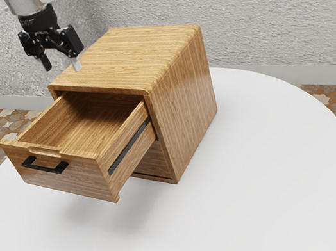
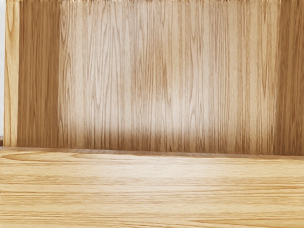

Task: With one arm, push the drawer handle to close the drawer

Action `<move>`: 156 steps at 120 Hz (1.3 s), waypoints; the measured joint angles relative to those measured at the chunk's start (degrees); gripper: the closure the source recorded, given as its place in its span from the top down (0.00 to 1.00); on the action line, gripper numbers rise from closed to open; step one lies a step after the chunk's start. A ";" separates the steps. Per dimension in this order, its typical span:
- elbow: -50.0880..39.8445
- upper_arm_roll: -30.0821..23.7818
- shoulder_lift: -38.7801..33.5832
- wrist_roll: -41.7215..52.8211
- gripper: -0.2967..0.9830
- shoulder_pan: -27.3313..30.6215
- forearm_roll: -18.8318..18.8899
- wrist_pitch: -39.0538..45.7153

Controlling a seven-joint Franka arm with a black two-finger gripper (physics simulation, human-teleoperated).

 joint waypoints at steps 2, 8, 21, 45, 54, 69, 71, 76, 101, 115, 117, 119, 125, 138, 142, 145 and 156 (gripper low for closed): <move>0.01 0.00 -0.01 0.10 0.77 -0.02 0.00 -0.14; 0.03 0.00 -0.03 0.40 0.77 -0.05 -0.01 -0.51; 0.05 0.00 0.03 0.95 0.77 -0.04 -0.02 -1.05; 6.72 -2.84 -6.74 0.82 0.77 1.24 -0.33 -3.44; 7.25 -4.08 -8.03 -0.10 0.77 0.95 -0.98 -4.86; 6.35 -6.01 -9.42 -1.88 0.77 0.15 -1.00 -7.89; 5.52 -6.65 -10.07 -2.29 0.77 0.46 -0.79 -8.33; -2.48 -10.28 -15.80 -3.40 0.77 3.35 0.59 -8.47; -51.09 -13.65 -52.14 -8.29 0.77 1.75 1.71 -0.92; -61.99 -12.88 -55.76 -10.14 0.76 1.64 0.24 4.49; -62.84 -12.82 -55.89 -10.33 0.76 1.59 0.12 5.19; -63.62 -12.78 -55.98 -10.49 0.75 1.56 0.01 5.89; -65.73 -12.30 -56.13 -10.86 0.66 1.49 -0.19 7.88; -67.21 -9.53 -55.89 -10.41 0.45 1.20 -0.09 11.35; -67.32 -9.19 -55.69 -10.14 0.40 1.35 -0.03 12.15; -67.47 -8.97 -55.31 -9.90 0.37 1.46 0.04 12.81; -69.00 -7.87 -53.65 -9.04 0.28 1.72 0.60 15.56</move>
